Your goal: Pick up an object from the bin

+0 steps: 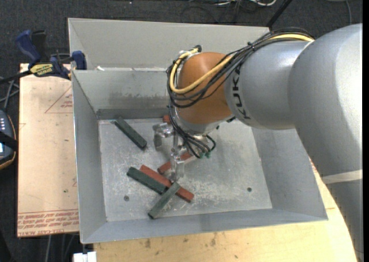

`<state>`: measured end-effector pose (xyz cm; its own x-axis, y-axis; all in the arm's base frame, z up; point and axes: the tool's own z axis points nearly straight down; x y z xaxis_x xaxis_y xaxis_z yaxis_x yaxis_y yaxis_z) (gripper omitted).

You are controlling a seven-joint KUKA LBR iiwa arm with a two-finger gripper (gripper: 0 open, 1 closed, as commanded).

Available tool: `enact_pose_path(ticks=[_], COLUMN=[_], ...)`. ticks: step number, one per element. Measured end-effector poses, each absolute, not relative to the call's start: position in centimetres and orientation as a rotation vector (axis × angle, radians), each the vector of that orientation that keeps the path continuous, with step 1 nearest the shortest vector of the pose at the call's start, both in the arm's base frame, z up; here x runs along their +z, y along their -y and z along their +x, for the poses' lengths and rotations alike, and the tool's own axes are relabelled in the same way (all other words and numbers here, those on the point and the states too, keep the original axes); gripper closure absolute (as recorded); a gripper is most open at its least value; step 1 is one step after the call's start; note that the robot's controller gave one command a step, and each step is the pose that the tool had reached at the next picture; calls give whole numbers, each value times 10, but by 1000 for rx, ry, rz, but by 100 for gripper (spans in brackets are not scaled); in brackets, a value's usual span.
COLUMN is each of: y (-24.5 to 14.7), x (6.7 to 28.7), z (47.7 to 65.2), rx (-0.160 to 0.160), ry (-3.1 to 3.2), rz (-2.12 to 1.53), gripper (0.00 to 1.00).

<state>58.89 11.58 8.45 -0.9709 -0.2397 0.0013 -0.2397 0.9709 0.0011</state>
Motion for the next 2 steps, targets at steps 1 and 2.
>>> enact_pose_path(ticks=[1, 2], y=[-127, -127], x=[71, 71], z=[563, 563], rx=[-4, -3], ry=[3122, 3121], rz=[374, 373], gripper=[100, 0])
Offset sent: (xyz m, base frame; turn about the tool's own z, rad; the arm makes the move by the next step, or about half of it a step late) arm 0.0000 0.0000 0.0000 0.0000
